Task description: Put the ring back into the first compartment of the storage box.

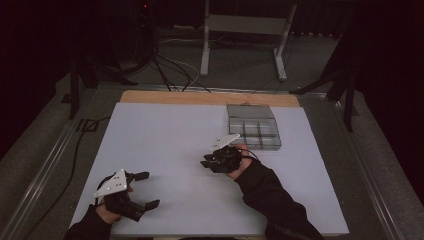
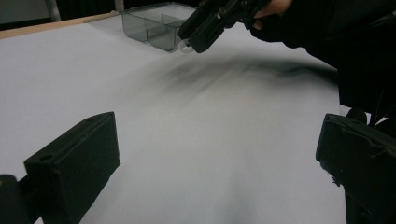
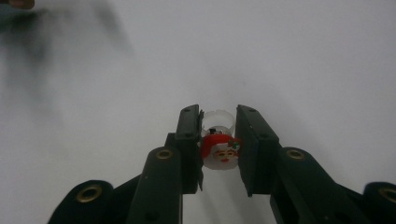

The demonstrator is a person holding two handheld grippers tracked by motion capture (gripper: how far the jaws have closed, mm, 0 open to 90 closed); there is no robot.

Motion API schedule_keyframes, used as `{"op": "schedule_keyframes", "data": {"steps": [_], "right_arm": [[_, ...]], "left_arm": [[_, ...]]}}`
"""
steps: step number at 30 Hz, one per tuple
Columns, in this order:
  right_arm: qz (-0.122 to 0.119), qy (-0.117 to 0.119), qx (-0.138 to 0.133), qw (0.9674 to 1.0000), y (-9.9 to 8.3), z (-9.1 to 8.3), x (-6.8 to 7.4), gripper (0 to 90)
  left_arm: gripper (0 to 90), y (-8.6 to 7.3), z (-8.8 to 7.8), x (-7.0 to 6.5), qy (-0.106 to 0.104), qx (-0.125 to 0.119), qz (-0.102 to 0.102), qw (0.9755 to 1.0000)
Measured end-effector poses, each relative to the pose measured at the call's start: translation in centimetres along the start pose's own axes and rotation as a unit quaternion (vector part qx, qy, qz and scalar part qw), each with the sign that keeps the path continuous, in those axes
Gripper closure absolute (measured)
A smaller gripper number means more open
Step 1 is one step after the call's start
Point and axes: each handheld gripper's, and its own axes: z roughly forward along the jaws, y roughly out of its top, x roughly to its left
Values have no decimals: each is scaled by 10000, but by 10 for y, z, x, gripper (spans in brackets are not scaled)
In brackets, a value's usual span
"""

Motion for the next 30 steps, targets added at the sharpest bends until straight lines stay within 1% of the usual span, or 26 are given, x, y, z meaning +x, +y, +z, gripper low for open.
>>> {"op": "schedule_keyframes", "data": {"steps": [10, 11, 13, 17, 23, 27, 28, 30], "right_arm": [[45, -140, -30, 9999, 7, -7, -9, 714], [104, -185, -56, 9998, 9, -10, -12, 714], [95, -222, -58, 9997, 10, -11, -13, 714], [190, -342, -98, 9992, 12, -18, -22, 714], [334, -431, -164, 9984, 14, -24, -33, 714], [390, -493, -171, 9979, 14, -27, -37, 714], [416, -554, -158, 9975, 14, -28, -39, 714], [444, -602, -154, 9971, 14, -29, -42, 714]], "left_arm": [[4, 0, 0, 0, 2, 2, 6, 10000], [5, 0, 0, 0, 0, 0, 8, 10000], [5, 0, 0, 0, -1, 1, 10, 10000], [5, 0, 0, 0, 0, -2, 10, 10000], [5, 0, 0, 0, 0, 8, 18, 10000], [5, 0, 0, 0, 0, 6, 18, 10000], [5, 0, 0, 0, 3, 2, 13, 10000], [4, 0, 0, 0, 0, 0, 10, 10000]]}}
